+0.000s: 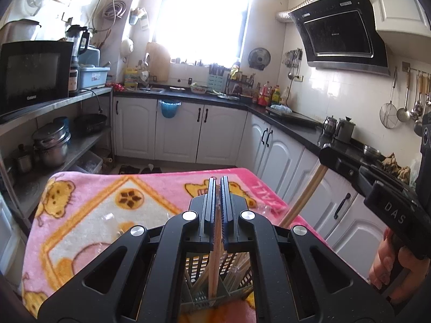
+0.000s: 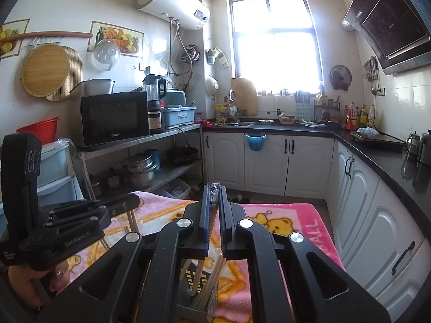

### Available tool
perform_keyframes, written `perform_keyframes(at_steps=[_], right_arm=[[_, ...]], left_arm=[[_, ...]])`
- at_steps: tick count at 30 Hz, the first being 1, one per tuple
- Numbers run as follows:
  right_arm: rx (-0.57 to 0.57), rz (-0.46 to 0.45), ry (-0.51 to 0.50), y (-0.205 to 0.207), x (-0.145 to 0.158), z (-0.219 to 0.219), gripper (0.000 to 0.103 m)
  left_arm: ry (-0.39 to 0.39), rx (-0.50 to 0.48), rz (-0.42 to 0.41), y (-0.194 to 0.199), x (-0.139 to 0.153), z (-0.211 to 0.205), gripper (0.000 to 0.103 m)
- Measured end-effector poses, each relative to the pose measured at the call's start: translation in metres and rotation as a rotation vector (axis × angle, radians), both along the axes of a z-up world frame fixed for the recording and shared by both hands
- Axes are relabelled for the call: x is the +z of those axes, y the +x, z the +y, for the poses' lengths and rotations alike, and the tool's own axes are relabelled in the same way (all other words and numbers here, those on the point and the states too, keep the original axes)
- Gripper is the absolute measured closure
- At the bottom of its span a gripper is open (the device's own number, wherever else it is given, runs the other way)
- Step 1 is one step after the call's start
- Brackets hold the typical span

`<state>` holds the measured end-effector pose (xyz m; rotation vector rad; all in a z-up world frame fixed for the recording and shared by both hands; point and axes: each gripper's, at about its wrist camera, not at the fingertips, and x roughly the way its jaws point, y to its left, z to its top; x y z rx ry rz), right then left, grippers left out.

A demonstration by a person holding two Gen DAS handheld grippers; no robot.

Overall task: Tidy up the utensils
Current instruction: 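Lower both held chopsticks into the green caddy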

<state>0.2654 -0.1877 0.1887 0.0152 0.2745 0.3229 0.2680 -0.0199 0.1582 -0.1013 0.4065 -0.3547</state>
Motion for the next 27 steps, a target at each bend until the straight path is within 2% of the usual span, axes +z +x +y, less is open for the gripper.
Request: perform_keyframes(at_steps=[11,17,27], right_arm=[[-0.007,0.020,-0.005,0.002,-0.022,0.006,0.097],[-0.010,0.032,0.000,0.005,-0.035,0.008,0.097],[-0.023,0.064,0.022,0.007,-0.053,0.005,0.096]], left_arm=[[0.046,0.009,0.017,-0.002,-0.024,-0.004,0.101],[0.038,0.013,0.039,-0.001,-0.038,0.000,0.101],[0.072,0.020,0.065,0.000,-0.055,-0.002,0.101]])
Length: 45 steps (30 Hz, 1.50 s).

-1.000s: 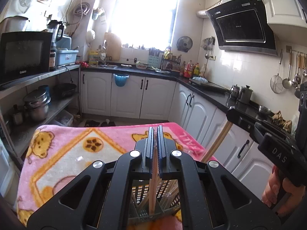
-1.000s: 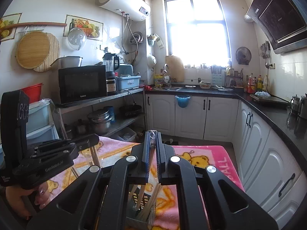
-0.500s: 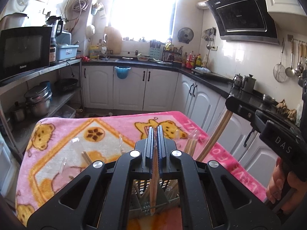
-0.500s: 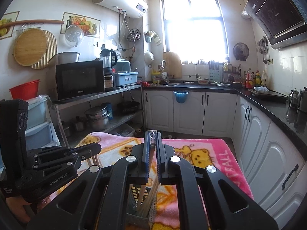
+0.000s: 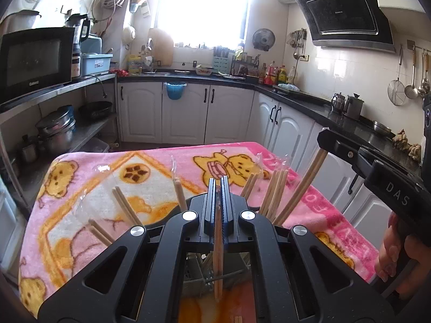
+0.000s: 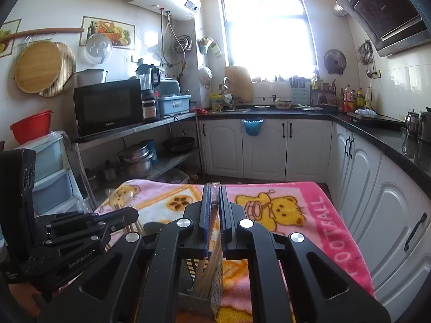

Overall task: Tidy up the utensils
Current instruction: 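Lower both held chopsticks into the green caddy, then open the left tool into the caddy while the right tool releases, then withdraw both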

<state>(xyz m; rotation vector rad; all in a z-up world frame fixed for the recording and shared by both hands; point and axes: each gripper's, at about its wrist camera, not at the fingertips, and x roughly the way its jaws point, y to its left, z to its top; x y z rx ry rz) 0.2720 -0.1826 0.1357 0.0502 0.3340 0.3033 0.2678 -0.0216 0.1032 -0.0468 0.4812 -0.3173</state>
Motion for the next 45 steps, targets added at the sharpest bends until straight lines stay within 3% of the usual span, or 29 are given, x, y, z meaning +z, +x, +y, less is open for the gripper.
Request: perform_keyframes(at_steps=[6,10,32,45], right_arm=[[-0.003,0.024,0.009,-0.002,-0.008,-0.006,0.095],[0.001,0.038,0.014,-0.006,-0.011,-0.010,0.084],[0.001,0.079,-0.012,-0.033,-0.019,-0.020,0.061],[0.025,0.097,-0.042,-0.048,-0.021,-0.019,0.047]], left_arm=[[0.002,0.013,0.005,-0.001,-0.002,0.003,0.101],[0.002,0.015,0.004,-0.002,-0.002,0.003,0.101],[0.008,0.051,0.026,-0.017,0.001,0.012,0.101],[-0.001,0.079,0.039,-0.040,0.002,0.023,0.061]])
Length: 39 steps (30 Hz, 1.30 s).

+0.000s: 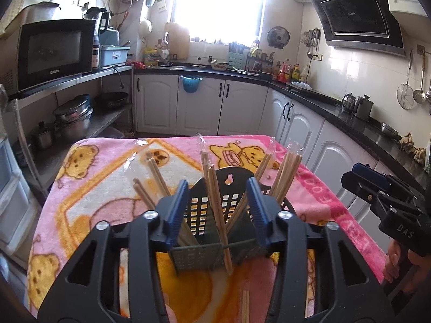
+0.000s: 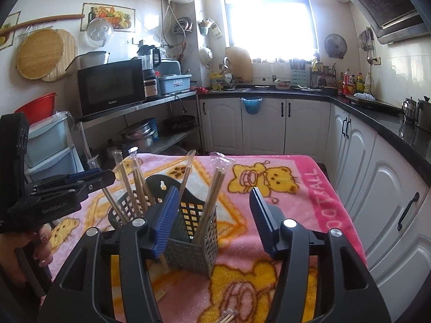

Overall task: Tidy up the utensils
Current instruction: 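Open the left tool into the caddy while the right tool releases, then withdraw both, then lower both tools to the wrapped chopsticks lying beside the caddy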

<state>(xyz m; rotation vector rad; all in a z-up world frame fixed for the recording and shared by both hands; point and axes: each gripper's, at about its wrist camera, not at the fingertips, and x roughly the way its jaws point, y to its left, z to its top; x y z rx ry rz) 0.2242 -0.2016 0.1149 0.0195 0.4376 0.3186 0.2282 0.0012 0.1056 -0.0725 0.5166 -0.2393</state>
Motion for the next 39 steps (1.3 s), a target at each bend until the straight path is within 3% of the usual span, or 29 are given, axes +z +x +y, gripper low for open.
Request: perform_keyframes(at_steps=[19,39], right_arm=[[0.027,-0.002,0.000,-0.033,-0.004,-0.004,0.030],[0.015,0.057,-0.009,-0.062,-0.032,-0.013,0.027]], left_arm=[[0.043,0.028,-0.027,-0.035,-0.009,0.003,0.012],[0.057,0.019,0.024,-0.055,-0.035,-0.004,0.011]])
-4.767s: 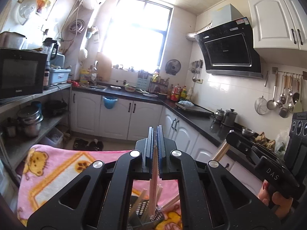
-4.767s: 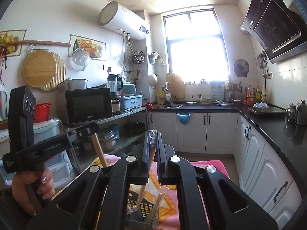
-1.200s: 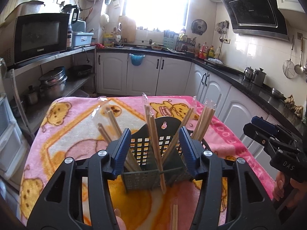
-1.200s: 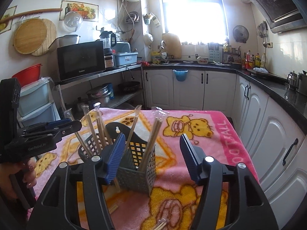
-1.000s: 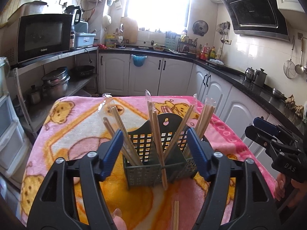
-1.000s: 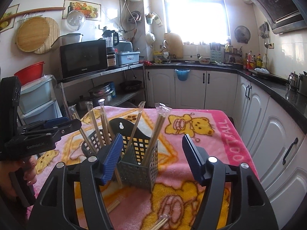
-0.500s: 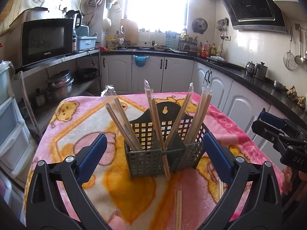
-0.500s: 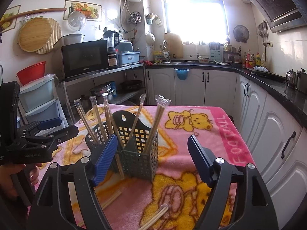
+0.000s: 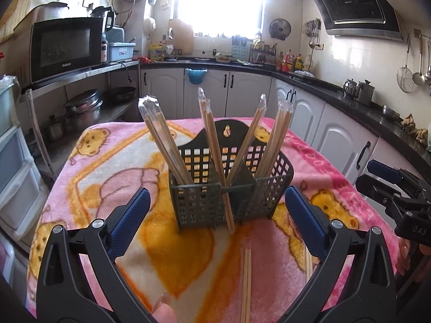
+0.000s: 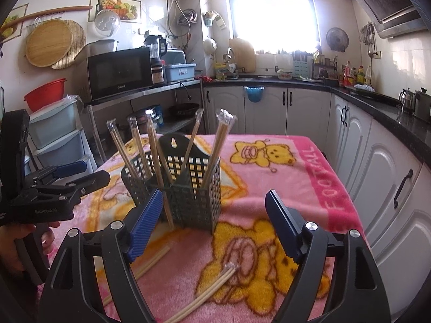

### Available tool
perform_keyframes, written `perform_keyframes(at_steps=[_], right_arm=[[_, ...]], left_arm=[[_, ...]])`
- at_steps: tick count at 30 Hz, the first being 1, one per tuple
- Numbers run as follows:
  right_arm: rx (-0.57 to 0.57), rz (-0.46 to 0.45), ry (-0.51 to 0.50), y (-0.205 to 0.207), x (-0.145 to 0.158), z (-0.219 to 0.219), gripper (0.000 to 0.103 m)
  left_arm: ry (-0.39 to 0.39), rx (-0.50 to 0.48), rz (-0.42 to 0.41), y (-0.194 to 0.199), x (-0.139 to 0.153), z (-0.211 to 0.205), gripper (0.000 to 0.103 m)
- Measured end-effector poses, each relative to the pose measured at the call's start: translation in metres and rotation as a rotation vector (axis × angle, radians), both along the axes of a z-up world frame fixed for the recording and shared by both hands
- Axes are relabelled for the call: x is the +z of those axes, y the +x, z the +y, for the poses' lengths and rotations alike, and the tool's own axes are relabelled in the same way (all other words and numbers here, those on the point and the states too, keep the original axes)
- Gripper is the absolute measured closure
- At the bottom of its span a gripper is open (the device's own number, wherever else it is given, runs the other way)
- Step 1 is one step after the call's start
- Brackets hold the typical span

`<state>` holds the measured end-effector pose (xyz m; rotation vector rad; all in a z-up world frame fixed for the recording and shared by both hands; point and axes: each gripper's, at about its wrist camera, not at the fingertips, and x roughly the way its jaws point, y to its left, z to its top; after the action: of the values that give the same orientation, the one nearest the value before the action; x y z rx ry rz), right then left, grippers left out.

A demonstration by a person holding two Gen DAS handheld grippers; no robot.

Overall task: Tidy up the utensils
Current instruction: 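Lower both tools to the wrapped chopsticks lying beside the caddy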

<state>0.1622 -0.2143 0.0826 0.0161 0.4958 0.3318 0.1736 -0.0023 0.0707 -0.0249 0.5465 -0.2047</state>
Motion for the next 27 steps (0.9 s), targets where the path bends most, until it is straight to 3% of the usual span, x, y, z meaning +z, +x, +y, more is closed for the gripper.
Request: perform_keyframes(at_steps=[14,27], right_arm=[[-0.034,0.088,-0.022,-0.010,-0.037,-0.016,0.027],[-0.059,0.193,-0.022,-0.003,-0.075,-0.029,0.027]], left_arm=[[0.017,-0.025,0.075,-0.002,-0.029,-0.011,0.011],[0.020,-0.098,0.208,0.015,-0.074,-0.032,0.011]])
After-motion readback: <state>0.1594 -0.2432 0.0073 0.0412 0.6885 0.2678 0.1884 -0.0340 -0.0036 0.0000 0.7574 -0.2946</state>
